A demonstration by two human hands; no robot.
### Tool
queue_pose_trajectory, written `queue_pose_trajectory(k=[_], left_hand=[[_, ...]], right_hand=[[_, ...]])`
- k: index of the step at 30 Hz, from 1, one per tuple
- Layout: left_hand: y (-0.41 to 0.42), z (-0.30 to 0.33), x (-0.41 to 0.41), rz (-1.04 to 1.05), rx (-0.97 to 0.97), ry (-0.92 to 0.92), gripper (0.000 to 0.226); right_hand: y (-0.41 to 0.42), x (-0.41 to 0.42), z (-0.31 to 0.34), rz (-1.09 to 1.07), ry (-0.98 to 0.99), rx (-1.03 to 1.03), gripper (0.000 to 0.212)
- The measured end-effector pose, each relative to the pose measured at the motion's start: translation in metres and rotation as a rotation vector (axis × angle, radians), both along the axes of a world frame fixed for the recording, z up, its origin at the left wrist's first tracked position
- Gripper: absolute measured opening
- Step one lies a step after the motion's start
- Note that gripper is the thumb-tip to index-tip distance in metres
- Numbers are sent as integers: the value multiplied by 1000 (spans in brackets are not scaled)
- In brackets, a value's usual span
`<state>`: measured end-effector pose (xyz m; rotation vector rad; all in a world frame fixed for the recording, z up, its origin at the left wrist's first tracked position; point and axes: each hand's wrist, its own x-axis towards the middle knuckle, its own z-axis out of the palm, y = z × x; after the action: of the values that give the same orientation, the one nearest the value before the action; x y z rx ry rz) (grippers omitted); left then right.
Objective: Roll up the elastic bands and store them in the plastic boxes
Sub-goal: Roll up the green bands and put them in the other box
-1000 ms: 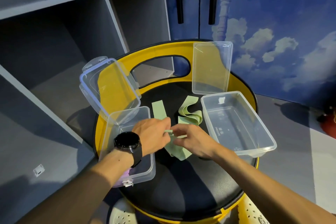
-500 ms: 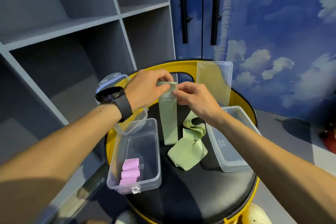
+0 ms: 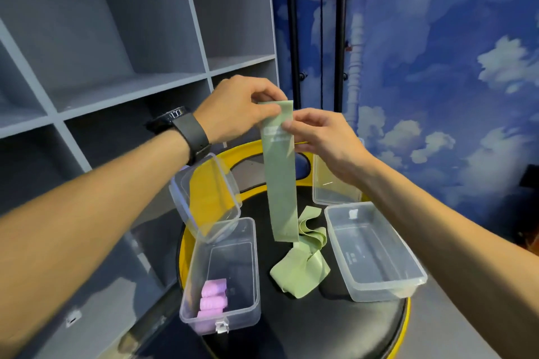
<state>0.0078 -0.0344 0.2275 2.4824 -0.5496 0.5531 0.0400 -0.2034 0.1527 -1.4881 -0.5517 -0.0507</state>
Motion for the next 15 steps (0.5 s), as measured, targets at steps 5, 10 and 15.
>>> queue_pose_trajectory(k=[5, 10, 15], left_hand=[[-6, 21, -7, -10, -42, -22, 14], [-5, 37, -12, 2, -139, -3, 13], [2, 48, -13, -15, -250, 28, 14]], right_hand=[[-2, -10, 10, 13, 4, -22, 17], [-2, -17, -3, 16, 43, -111, 9], [0, -24, -28, 60, 121, -199, 17]])
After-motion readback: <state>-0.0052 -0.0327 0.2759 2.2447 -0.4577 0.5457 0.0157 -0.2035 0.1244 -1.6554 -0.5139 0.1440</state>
